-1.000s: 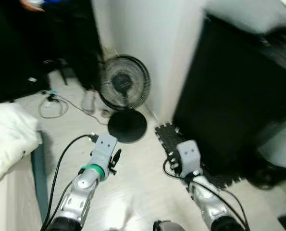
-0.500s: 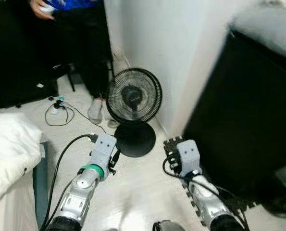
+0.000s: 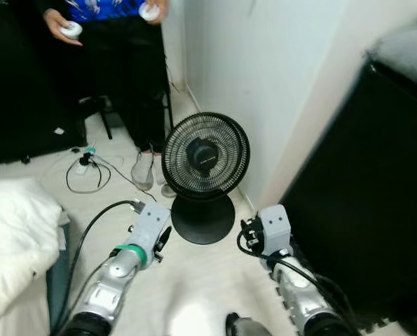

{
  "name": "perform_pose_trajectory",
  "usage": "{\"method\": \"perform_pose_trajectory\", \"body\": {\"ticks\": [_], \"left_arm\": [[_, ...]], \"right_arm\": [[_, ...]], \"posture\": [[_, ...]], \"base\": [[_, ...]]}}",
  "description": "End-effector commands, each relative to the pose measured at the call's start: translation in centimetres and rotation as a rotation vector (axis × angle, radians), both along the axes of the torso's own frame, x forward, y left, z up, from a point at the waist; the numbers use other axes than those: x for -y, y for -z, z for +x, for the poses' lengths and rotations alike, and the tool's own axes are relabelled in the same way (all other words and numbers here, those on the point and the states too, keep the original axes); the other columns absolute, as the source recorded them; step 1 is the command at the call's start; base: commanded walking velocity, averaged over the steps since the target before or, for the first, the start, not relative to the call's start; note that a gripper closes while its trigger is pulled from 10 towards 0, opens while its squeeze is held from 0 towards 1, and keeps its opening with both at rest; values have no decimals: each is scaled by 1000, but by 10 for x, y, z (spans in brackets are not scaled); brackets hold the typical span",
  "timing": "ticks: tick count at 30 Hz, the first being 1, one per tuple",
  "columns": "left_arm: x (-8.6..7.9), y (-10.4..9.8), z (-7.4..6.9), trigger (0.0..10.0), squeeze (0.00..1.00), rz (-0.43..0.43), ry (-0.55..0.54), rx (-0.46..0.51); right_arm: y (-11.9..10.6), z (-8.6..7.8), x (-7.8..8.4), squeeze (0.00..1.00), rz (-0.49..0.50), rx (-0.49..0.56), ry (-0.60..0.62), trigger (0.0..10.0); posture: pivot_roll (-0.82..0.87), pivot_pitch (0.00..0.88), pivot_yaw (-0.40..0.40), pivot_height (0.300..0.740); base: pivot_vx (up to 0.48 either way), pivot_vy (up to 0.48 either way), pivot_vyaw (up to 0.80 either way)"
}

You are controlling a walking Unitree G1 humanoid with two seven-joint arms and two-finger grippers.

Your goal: Clean up the room

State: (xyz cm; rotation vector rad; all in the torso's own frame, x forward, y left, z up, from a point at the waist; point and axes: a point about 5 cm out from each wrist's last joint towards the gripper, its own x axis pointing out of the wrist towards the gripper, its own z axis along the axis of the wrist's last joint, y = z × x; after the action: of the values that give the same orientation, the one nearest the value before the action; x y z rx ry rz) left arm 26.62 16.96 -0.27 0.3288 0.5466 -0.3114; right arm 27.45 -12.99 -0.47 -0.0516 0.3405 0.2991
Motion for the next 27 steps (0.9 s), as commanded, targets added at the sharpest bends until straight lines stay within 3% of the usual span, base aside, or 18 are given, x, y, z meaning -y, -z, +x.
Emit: {"method": "perform_pose_trajectory", "body": {"ticks": [1,8,18,27], "left_arm": [[-2,10,-8,10000,0,-37,-23,-55],[-1,9,-7,10000,0,-96,-29,-39],[2,12,-5,10000,0,-93,-4,-33],[5,12,-3,10000,0,-87,25,-31]], "right_arm": [[16,-14,4,0,-10,-91,1,10000],[24,-24,6,0,-4,-118,10,10000],[21,-20,8,0,-15,-104,29,10000],[26,-22,14,0,-49,-140,60,10000]], "posture": [[-71,51,54,740],[-83,50,48,740],[-81,56,48,740],[-77,58,44,740]], "base": [[0,0,0],[0,0,0],[0,0,0],[0,0,786]]}}
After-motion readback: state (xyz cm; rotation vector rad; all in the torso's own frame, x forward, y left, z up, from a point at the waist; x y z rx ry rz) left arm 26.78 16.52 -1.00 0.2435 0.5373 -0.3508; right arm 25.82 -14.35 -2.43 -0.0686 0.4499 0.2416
